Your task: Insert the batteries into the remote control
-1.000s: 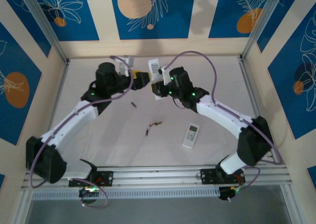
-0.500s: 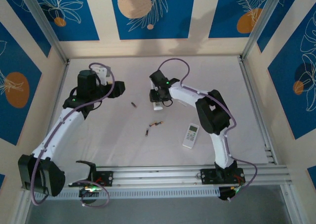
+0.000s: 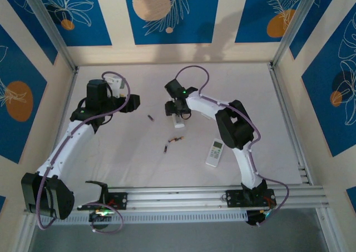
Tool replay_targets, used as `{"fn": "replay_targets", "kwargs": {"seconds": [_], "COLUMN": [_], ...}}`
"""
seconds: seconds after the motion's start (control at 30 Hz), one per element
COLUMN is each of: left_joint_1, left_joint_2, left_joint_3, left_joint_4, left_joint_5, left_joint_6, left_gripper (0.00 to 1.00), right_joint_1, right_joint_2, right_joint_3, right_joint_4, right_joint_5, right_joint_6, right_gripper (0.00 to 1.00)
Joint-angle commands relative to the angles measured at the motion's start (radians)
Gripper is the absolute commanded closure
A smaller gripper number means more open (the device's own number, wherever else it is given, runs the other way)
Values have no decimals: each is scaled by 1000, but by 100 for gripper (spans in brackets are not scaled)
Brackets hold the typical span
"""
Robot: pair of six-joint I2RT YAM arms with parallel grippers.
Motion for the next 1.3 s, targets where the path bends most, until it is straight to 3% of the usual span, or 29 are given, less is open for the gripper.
{"fn": "replay_targets", "kwargs": {"seconds": [0.0, 0.17, 0.23, 0.37, 0.53, 0.7, 1.03, 1.27], "left_joint_1": [22, 50, 66, 83, 82, 82, 82, 82], "left_joint_2": [-37, -67, -75, -71, -65, -75, -62, -62], "left_joint_3": [-14, -32, -39, -43, -45, -50, -51, -52], "left_joint_4": [-14, 6, 17, 18, 23, 28, 38, 33], "left_joint_5": [-31, -73, -76, -75, -50, -36, 12, 6], "left_joint_6": [30, 0, -11, -11, -18, -19, -30, -26], "left_gripper": [21, 21, 21, 21, 21, 21, 19, 18], "right_joint_1": [0, 57, 82, 99, 129, 151, 168, 182], "right_joint_2": [-123, -170, -151, -48, 59, 143, 227, 254], "right_joint_3": [36, 30, 38, 144, 243, 275, 299, 294], "right_joint_4": [-30, 43, 64, 3, -24, -11, -1, -11], "right_joint_5": [-15, -294, -344, -318, -290, -209, -225, -161], "right_joint_6": [-18, -108, -166, -220, -276, -325, -329, -344], "right_gripper": [30, 33, 36, 46, 48, 52, 63, 68]}}
